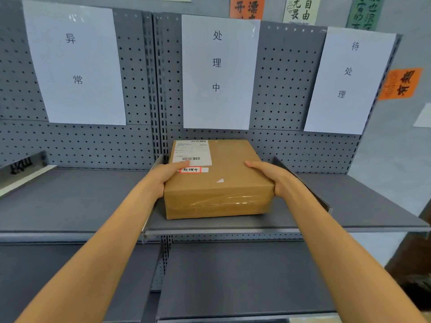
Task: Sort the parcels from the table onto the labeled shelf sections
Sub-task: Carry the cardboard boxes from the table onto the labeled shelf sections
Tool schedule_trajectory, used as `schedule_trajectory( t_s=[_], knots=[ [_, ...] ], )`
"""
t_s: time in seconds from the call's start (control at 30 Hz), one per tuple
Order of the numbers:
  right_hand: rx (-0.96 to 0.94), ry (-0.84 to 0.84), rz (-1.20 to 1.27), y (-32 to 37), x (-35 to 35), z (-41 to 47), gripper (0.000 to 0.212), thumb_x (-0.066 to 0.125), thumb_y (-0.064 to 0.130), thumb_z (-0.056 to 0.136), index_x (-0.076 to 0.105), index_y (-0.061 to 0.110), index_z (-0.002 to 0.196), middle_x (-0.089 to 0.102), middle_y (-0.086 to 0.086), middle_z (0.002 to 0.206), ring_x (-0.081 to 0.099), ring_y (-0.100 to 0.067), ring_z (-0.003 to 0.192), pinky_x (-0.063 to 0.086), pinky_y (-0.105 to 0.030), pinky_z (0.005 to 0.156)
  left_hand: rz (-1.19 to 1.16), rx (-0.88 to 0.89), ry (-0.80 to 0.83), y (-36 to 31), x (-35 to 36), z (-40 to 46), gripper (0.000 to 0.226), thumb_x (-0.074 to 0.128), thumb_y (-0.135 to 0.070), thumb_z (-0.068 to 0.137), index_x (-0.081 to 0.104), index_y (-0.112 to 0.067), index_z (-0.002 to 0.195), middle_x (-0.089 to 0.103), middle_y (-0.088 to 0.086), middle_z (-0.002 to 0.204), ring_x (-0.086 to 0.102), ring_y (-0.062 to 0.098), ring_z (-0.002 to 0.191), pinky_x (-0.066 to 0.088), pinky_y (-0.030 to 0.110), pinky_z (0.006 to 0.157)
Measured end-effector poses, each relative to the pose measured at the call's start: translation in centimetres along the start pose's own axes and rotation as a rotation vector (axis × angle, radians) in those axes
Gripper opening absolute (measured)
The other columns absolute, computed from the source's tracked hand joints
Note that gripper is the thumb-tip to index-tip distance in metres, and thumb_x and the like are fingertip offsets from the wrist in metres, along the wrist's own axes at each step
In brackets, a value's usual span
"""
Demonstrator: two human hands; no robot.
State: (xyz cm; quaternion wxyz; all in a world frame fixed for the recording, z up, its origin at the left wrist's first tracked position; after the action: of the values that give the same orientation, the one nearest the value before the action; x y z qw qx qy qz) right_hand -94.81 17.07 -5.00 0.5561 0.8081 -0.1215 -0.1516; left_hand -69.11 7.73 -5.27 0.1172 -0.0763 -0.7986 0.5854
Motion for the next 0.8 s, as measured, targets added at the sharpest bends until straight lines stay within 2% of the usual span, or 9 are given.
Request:
schedule_trajectory(
  t_s=[0.07,0.13,0.2,0.33,0.53,0.7,0.8],
  knots=[
    [0.003,-0.009,0.008,-0.1,0.2,0.4,0.054,0.076,0.04,0.08,0.058,0.015,0.124,0.067,-0.009,0.112,0.065,-0.025,0.095,0.054,-0.037,0.075,0.011,-0.002,-0.016,0.0,-0.6,0.8,0.053,0.078,-0.02,0.079,0.057,-0.018,0.128,0.071,0.01,0.102,0.069,0.02,0.076,0.057,0.035,0.056],
    [0.008,-0.006,0.014,-0.3,0.5,0.7,0.055,0.076,0.04,0.08,0.057,0.014,0.125,0.067,-0.009,0.111,0.065,-0.024,0.091,0.054,-0.035,0.068,0.021,0.005,-0.041,-0.1,-1.3,1.6,0.082,0.082,-0.02,0.075,0.039,-0.021,0.146,0.07,0.012,0.112,0.07,0.02,0.075,0.055,0.03,0.046],
    [0.014,0.005,0.017,-0.4,1.0,1.1,0.055,0.075,0.039,0.081,0.056,0.014,0.127,0.067,-0.009,0.111,0.065,-0.023,0.089,0.053,-0.034,0.066,0.034,0.015,-0.072,-0.3,-1.9,2.2,0.089,0.081,-0.02,0.076,0.032,-0.023,0.15,0.069,0.012,0.116,0.069,0.02,0.074,0.053,0.028,0.041],
    [0.024,0.004,0.014,-0.5,1.6,1.6,0.053,0.074,0.039,0.082,0.056,0.015,0.125,0.067,-0.008,0.105,0.065,-0.022,0.085,0.052,-0.033,0.061,0.082,0.021,-0.065,-0.7,-2.1,2.7,0.092,0.078,-0.022,0.079,0.023,-0.025,0.153,0.066,0.013,0.121,0.067,0.02,0.074,0.052,0.027,0.039],
    [0.036,-0.001,-0.002,-0.5,2.0,2.1,0.047,0.073,0.04,0.083,0.057,0.015,0.12,0.067,-0.006,0.098,0.065,-0.02,0.08,0.051,-0.032,0.057,0.177,0.028,-0.073,-1.1,-2.2,2.9,0.082,0.073,-0.025,0.084,0.027,-0.017,0.151,0.061,0.014,0.128,0.062,0.018,0.068,0.048,0.024,0.033],
    [0.033,0.008,0.0,-0.2,2.1,2.6,0.049,0.074,0.039,0.082,0.058,0.014,0.121,0.068,-0.008,0.104,0.066,-0.021,0.082,0.054,-0.033,0.062,0.286,0.01,-0.064,-2.0,-2.0,3.0,0.067,0.071,-0.03,0.085,0.042,-0.009,0.141,0.062,0.015,0.126,0.06,0.018,0.069,0.047,0.032,0.051],
    [0.026,0.016,-0.001,0.0,2.4,2.6,0.049,0.074,0.04,0.082,0.058,0.015,0.121,0.068,-0.009,0.107,0.067,-0.021,0.082,0.055,-0.033,0.063,0.313,0.003,-0.068,-2.3,-2.2,2.8,0.066,0.072,-0.03,0.084,0.044,-0.007,0.139,0.062,0.015,0.125,0.06,0.019,0.069,0.046,0.032,0.052]
  ],
)
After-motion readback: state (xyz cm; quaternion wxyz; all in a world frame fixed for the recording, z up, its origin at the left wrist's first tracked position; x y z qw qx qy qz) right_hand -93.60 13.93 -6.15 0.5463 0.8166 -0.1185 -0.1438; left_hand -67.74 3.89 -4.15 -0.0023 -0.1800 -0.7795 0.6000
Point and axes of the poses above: each hand's wrist, its own z-axis towards the middle knuckle, its own x-axis out of the palm, y = z × x, the point moved 10 cm from there along z, towards the middle knuckle
